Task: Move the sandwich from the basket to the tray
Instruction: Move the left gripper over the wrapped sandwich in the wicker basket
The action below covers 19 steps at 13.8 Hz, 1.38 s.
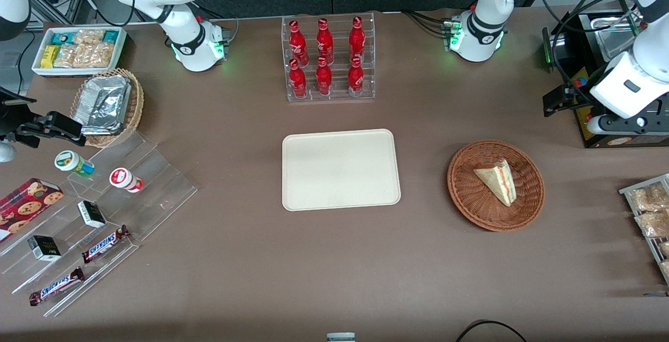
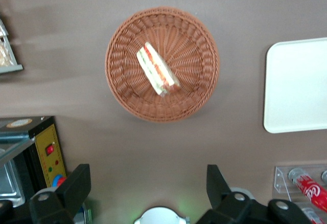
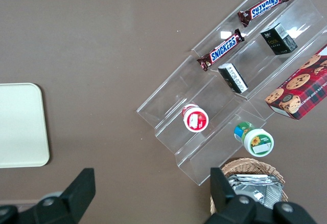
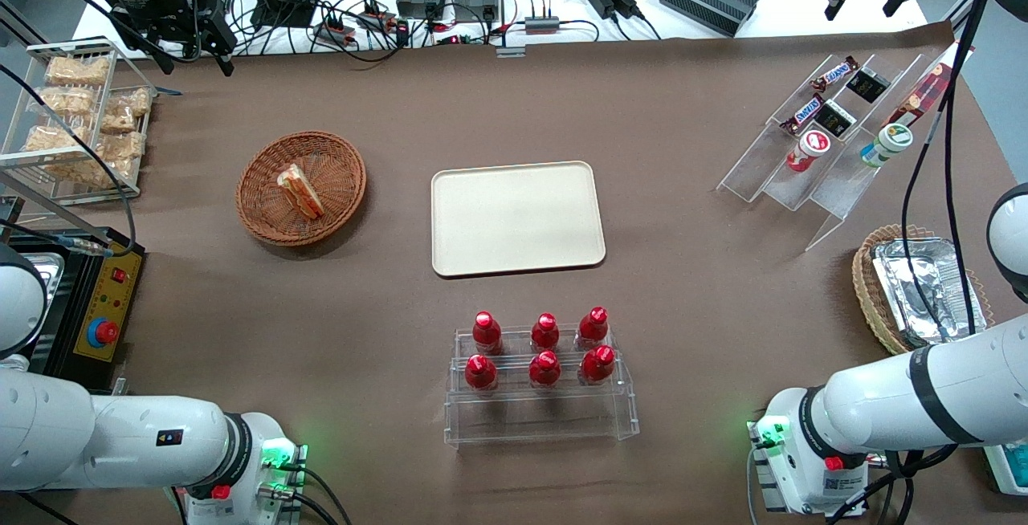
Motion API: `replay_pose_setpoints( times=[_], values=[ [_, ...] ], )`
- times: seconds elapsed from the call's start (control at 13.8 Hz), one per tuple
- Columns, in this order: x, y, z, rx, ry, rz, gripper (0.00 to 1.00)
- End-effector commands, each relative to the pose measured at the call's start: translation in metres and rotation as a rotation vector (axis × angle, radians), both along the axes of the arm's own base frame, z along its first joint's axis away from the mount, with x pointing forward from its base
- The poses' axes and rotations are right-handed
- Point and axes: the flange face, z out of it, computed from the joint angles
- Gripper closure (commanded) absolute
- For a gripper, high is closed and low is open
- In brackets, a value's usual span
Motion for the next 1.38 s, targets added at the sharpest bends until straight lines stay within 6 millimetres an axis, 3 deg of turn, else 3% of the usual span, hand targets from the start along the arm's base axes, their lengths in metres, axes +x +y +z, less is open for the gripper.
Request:
replay_pose_setpoints(
  times=[0.0,0.15,0.36,0.73,0.95,1.31],
  values=[
    [-0.007,0.002,0.009,0.011,0.015,0.000,0.00],
    [-0.004,0.003,-0.004,0.009,0.020,-0.007,0.00],
    [-0.003,0.005,-0.052,0.011,0.046,-0.012,0.00],
    [-0.008,0.013,-0.162,0.013,0.024,0.019,0.00],
    [-0.016,0.018,-0.222,0.019,-0.058,0.161,0.00],
    [-0.003,0.011,-0.261,0.035,-0.130,0.537,0.00]
  ],
)
